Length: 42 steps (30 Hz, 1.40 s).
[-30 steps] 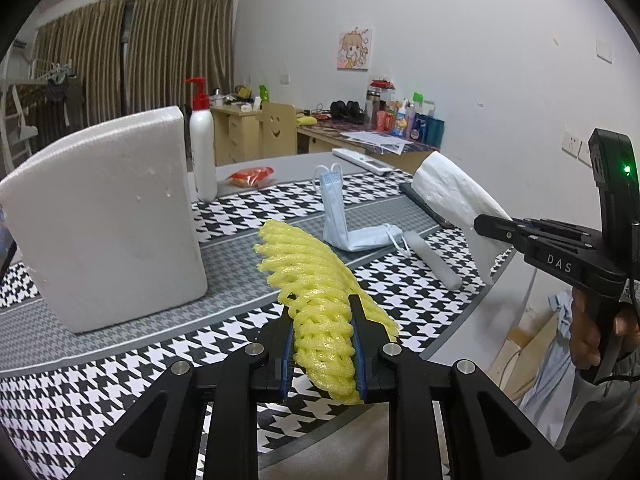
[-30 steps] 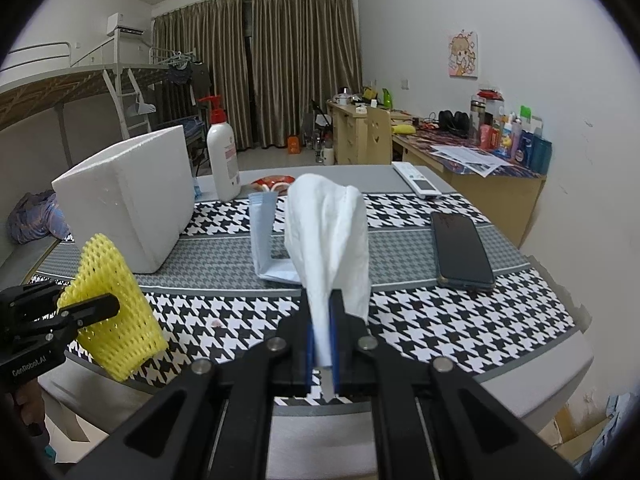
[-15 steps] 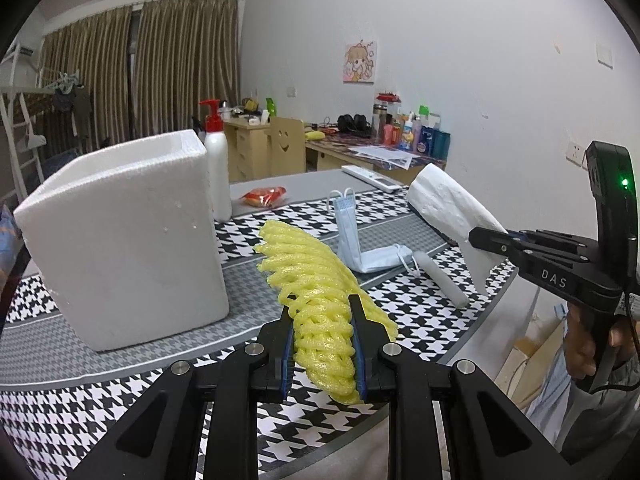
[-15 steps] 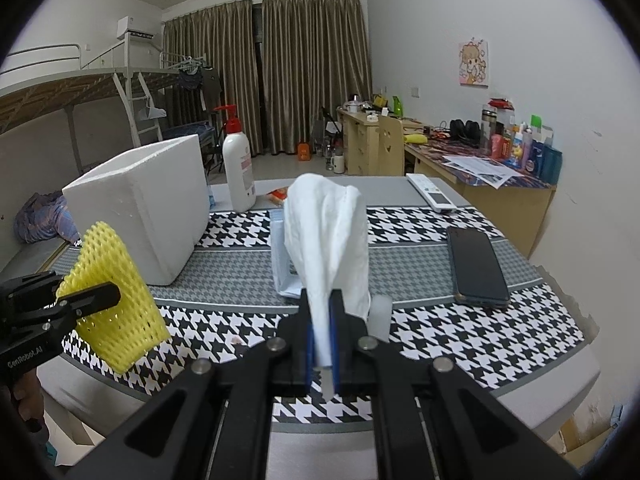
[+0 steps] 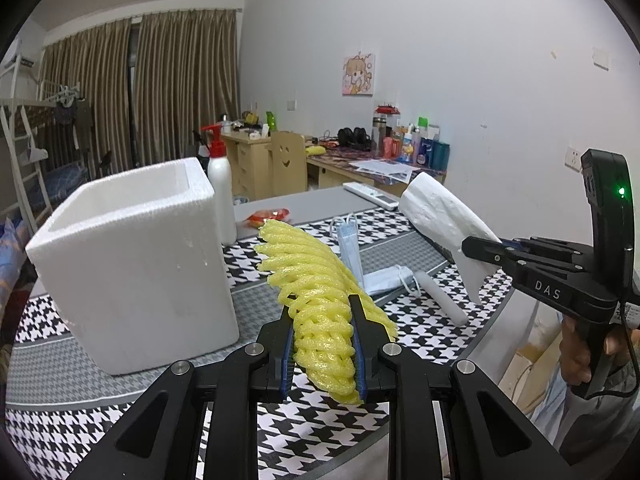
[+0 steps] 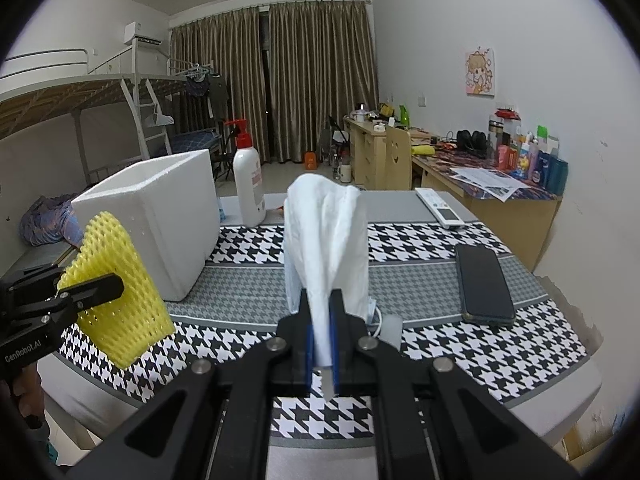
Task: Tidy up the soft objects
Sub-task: 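Carry the yellow net and paper towel over the white foam box with both tools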
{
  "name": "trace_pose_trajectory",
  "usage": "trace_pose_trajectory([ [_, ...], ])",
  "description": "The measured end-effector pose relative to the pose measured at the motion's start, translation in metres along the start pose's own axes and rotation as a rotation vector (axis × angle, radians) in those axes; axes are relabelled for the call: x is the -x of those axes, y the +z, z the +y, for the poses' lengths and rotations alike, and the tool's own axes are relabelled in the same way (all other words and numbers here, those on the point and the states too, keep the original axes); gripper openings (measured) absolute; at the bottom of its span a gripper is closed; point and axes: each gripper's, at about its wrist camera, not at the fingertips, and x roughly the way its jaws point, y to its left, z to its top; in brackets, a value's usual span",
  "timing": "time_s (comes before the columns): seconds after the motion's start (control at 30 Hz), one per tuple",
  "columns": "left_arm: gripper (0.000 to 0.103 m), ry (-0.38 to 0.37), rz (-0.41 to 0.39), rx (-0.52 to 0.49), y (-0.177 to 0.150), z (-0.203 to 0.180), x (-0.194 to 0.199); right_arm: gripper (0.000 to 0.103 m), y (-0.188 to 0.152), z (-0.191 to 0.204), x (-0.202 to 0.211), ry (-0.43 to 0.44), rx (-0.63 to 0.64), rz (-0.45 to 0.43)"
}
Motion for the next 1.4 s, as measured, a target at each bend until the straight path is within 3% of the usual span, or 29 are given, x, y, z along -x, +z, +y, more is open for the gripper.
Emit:
trace_pose_trajectory([
  [1.4, 0.024, 0.054, -0.106, -0.018, 0.058, 0.02, 0.015, 0.009, 0.045, 0.022, -0.006, 0.079, 0.053, -0.088],
])
